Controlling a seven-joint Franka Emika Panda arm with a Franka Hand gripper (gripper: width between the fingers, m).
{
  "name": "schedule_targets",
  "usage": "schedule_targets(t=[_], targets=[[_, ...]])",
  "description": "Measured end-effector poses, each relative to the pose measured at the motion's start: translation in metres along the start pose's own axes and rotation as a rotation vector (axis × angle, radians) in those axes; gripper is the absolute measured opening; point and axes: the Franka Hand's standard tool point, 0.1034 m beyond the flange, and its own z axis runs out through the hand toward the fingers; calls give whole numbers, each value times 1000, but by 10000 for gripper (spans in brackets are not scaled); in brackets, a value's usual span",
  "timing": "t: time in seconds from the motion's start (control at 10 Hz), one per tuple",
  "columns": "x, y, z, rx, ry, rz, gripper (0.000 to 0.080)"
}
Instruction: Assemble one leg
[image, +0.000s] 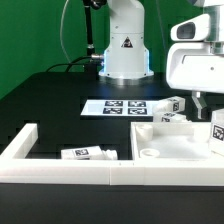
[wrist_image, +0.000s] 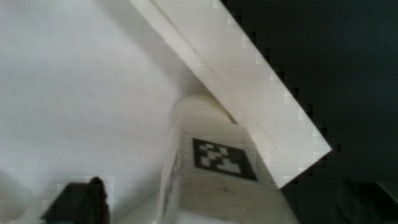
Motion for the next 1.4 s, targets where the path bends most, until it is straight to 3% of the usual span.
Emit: schedule_targets(t=[0.2,0.5,0.9,1.1,1.3,1.4], targets=[[-5,-3,0,-29,6,-238,647],[-7,-8,-4,-32,11,-555,649],[2,0,-5,-47,8,-962,649],[6,4,-5,-65,8,-1107,649],[7,6,-5,-67,6,-1157,649],[7,6,-5,-67,6,-1156,552]])
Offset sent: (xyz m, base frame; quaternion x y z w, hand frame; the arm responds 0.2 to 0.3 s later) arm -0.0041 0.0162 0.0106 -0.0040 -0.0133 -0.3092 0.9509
